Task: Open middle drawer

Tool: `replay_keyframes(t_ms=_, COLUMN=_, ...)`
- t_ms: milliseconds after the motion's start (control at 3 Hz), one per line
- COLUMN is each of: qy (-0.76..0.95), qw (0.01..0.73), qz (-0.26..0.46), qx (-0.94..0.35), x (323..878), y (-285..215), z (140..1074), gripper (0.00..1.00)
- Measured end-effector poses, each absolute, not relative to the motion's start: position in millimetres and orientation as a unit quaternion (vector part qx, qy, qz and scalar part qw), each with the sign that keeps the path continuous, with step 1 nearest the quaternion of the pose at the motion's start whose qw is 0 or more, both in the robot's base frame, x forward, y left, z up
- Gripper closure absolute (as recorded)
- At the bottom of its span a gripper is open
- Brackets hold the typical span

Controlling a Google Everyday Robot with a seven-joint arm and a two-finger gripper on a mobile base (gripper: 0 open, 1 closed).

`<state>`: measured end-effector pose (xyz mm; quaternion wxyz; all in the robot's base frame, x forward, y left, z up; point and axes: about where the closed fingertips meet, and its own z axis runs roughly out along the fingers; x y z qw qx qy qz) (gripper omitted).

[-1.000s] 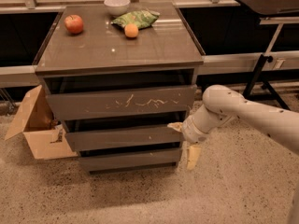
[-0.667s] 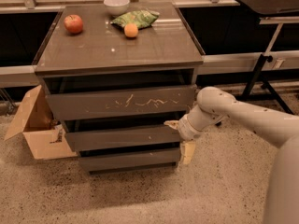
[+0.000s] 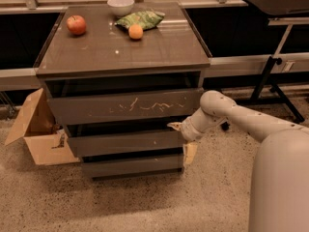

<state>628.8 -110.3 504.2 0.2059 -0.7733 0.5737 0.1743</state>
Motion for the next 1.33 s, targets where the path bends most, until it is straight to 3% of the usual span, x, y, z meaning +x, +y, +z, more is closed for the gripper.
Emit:
replay_keyframes(t_ms=667, qy=0.604, qw=0.259, qz=0.167, qx=-0.735, x=667, y=-89, z=463, gripper=0.0)
replay_keyframes(t_ms=1333, qy=0.62, qw=0.262, qz=0.164, qx=-0.721, x=699, y=-71, z=431, gripper=0.0)
